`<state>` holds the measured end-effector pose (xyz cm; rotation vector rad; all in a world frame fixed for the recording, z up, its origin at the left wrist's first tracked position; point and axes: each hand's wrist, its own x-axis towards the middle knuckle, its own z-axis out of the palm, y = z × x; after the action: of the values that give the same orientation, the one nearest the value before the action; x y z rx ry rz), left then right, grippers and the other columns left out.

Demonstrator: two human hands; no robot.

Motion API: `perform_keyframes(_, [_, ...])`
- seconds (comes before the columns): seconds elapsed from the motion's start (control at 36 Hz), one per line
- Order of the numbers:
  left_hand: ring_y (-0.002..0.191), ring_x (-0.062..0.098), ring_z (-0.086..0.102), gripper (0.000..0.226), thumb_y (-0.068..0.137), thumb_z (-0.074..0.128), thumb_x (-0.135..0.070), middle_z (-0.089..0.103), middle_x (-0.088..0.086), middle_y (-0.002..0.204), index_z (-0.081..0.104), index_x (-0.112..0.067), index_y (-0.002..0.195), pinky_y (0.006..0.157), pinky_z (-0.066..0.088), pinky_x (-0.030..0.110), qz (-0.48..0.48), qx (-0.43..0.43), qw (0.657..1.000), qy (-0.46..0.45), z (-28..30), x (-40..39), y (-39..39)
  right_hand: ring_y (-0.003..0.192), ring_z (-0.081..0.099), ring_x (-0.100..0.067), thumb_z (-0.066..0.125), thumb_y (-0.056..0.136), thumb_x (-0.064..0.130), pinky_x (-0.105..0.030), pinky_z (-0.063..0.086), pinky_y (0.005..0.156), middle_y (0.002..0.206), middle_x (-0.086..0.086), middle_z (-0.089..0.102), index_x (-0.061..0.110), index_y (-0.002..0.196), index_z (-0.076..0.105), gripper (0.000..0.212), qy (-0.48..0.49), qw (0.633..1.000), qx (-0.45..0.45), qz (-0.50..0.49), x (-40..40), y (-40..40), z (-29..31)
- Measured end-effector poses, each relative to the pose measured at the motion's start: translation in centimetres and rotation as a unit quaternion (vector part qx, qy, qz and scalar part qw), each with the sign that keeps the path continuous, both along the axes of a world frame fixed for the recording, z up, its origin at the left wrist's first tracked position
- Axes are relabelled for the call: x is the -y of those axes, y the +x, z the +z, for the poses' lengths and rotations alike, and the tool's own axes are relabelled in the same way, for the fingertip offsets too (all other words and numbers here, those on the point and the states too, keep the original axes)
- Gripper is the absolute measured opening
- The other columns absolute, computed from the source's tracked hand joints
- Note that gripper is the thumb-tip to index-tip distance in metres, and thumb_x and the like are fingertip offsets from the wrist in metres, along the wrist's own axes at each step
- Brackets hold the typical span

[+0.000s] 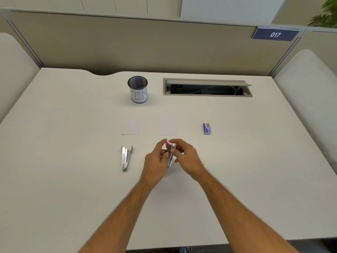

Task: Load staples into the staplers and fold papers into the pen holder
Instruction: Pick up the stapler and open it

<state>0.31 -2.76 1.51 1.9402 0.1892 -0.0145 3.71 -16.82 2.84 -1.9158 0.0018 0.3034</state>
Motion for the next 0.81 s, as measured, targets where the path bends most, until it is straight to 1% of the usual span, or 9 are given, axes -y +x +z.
perform_keyframes(0.14, [0.088,0.015,0.072,0.038,0.102,0.055,-0.012,0.075,-0.005,0.102,0.057,-0.025,0.137,0.07,0.051,0.011,-0.001,0.007,1.0,0.016,0.7,-0.7,0.5,0.093,0.068,-0.019,0.056,0.1,0.021,-0.043,0.061,0.083,0.098,0.002,0.073,0.029,0.116,0.069,0.022,-0.074,0.996,0.016,0.05,-0.4,0.3,0.7])
perform_keyframes(0.19, [0.08,0.013,0.071,0.035,0.101,0.055,-0.01,0.076,-0.005,0.103,0.059,-0.024,0.132,0.064,0.051,0.012,-0.005,0.007,1.0,0.015,1.2,-0.9,0.7,0.094,0.067,-0.014,0.053,0.102,0.017,-0.042,0.06,0.085,0.1,0.005,0.073,0.023,0.117,0.069,0.023,-0.104,0.992,0.03,0.066,-0.6,0.3,1.1])
perform_keyframes(0.25, [0.07,0.01,0.068,0.031,0.1,0.056,-0.007,0.076,-0.007,0.098,0.06,-0.023,0.126,0.06,0.05,0.014,-0.008,0.011,1.0,0.019,1.6,-1.2,0.9,0.093,0.065,-0.012,0.05,0.103,0.015,-0.04,0.059,0.085,0.102,0.005,0.071,0.019,0.118,0.067,0.023,-0.126,0.988,0.042,0.08,-0.8,0.3,1.5])
perform_keyframes(0.31, [0.069,0.01,0.068,0.027,0.098,0.056,-0.006,0.075,-0.01,0.092,0.061,-0.022,0.12,0.062,0.052,0.018,-0.014,0.015,0.999,0.031,1.9,-1.5,1.2,0.092,0.064,-0.013,0.048,0.104,0.016,-0.042,0.06,0.084,0.101,0.005,0.07,0.018,0.117,0.065,0.022,-0.131,0.986,0.044,0.091,-1.0,0.3,1.7])
perform_keyframes(0.42, [0.086,0.018,0.073,0.024,0.098,0.059,-0.008,0.074,-0.007,0.093,0.061,-0.019,0.119,0.077,0.061,0.032,-0.035,0.016,0.998,0.052,2.2,-2.2,1.7,0.092,0.066,-0.016,0.049,0.103,0.019,-0.045,0.06,0.083,0.1,0.005,0.069,0.02,0.113,0.063,0.018,-0.131,0.985,0.044,0.102,-1.3,0.5,1.5])
perform_keyframes(0.5, [0.088,0.014,0.073,0.022,0.098,0.061,-0.009,0.073,-0.007,0.094,0.06,-0.019,0.118,0.08,0.06,0.032,-0.049,0.016,0.998,0.047,2.2,-2.5,1.7,0.09,0.069,-0.02,0.05,0.102,0.02,-0.045,0.06,0.084,0.101,0.001,0.071,0.017,0.113,0.064,0.018,-0.123,0.987,0.035,0.101,-1.3,0.7,1.2])
perform_keyframes(0.58, [0.087,0.009,0.073,0.019,0.097,0.064,-0.012,0.073,-0.009,0.093,0.06,-0.02,0.114,0.079,0.06,0.025,-0.047,0.024,0.998,0.029,2.3,-2.6,1.5,0.086,0.072,-0.019,0.051,0.102,0.015,-0.039,0.062,0.083,0.099,-0.004,0.072,0.012,0.112,0.064,0.017,-0.092,0.992,0.027,0.078,-1.3,0.6,0.7])
perform_keyframes(0.67, [0.082,0.005,0.071,0.014,0.093,0.066,-0.01,0.073,-0.007,0.089,0.06,-0.017,0.104,0.073,0.053,0.012,-0.023,0.049,0.998,0.007,2.9,-2.9,1.3,0.084,0.076,-0.017,0.052,0.102,0.008,-0.03,0.062,0.081,0.096,-0.008,0.074,0.008,0.109,0.065,0.015,-0.014,1.0,0.009,0.018,-0.6,0.4,0.0])
perform_keyframes(0.81, [0.09,0.014,0.072,0.017,0.091,0.067,-0.001,0.072,0.004,0.093,0.058,-0.013,0.099,0.083,0.054,0.016,0.016,0.076,0.995,-0.059,3.5,-3.9,0.7,0.095,0.077,-0.028,0.054,0.103,0.001,-0.036,0.059,0.094,0.108,-0.021,0.074,0.002,0.113,0.068,0.018,0.144,0.986,-0.066,-0.049,0.6,0.6,-1.2])
